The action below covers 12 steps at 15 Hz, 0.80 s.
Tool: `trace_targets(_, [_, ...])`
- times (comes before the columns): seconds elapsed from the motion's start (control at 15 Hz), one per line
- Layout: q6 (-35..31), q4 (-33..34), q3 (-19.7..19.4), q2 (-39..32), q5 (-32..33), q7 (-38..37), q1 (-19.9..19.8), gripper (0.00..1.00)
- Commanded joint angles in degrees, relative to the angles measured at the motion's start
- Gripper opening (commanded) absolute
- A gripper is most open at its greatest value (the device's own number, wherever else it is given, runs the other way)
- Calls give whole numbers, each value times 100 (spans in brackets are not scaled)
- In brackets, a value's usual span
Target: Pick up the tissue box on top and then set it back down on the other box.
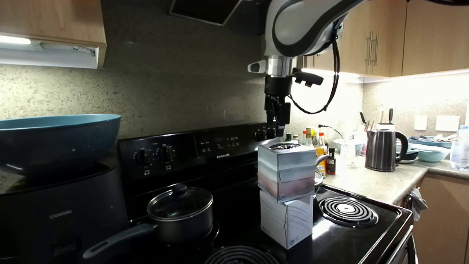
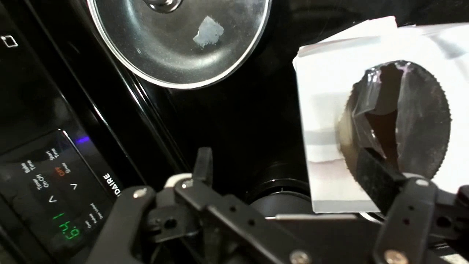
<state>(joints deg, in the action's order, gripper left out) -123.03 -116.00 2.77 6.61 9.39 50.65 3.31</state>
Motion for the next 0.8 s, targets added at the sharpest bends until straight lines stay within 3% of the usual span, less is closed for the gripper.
trace_targets(0.0, [-87,-279,9,398,173,-566,14,100])
trace_targets(0.4, [-371,-338,34,752,269,-1621,19,100])
trace_targets(0.47, [-98,-45,-40,487,137,-1211,70,100])
trace_targets(0.73, [-93,-35,-46,487,136,-1259,76,100])
